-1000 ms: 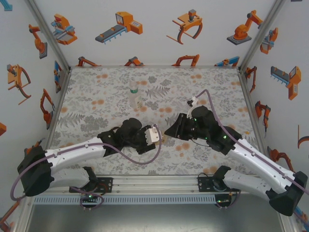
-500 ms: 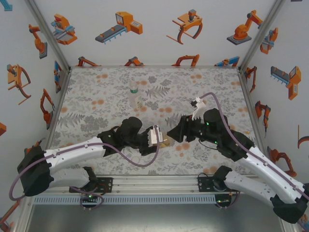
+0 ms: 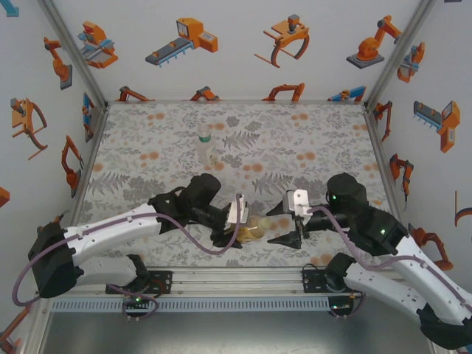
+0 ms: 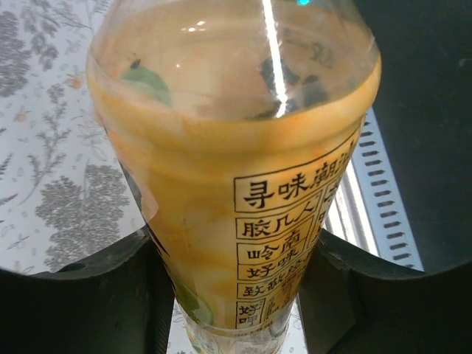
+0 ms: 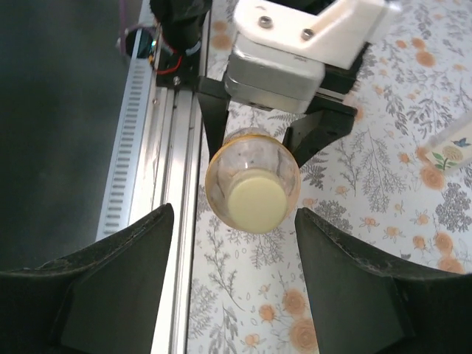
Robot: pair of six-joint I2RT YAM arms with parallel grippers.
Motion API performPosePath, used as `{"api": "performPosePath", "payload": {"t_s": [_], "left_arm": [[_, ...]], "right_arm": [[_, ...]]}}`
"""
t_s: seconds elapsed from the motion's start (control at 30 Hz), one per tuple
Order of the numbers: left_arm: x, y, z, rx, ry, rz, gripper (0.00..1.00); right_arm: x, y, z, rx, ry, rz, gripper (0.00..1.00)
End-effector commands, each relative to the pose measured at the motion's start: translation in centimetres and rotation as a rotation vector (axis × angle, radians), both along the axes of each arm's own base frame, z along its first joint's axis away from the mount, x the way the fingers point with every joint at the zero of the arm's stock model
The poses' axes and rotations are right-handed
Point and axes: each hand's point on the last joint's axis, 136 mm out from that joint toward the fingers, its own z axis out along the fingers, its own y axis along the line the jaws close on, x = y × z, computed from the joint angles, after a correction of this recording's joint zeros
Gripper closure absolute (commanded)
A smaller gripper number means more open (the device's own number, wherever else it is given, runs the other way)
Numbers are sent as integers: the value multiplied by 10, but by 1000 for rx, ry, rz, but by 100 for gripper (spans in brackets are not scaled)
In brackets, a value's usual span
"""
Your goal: Screw on the bottle caps
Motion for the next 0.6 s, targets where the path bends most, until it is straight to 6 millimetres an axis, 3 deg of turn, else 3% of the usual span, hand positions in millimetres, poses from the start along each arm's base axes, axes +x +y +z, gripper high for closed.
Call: {"api": "performPosePath", "payload": {"t_s": [0.0, 0.27, 0.57], "left_arm": [[-16, 2, -2, 39, 58, -76, 100], [-20, 0, -8, 68, 74, -96, 100], [-20, 0, -6, 62, 65, -101, 100]], "right_arm": [[-11, 1, -4, -31, -73, 115, 40], [-14, 6, -7, -12, -44, 147, 52], [-12, 4, -11, -27, -38, 123, 56]]}}
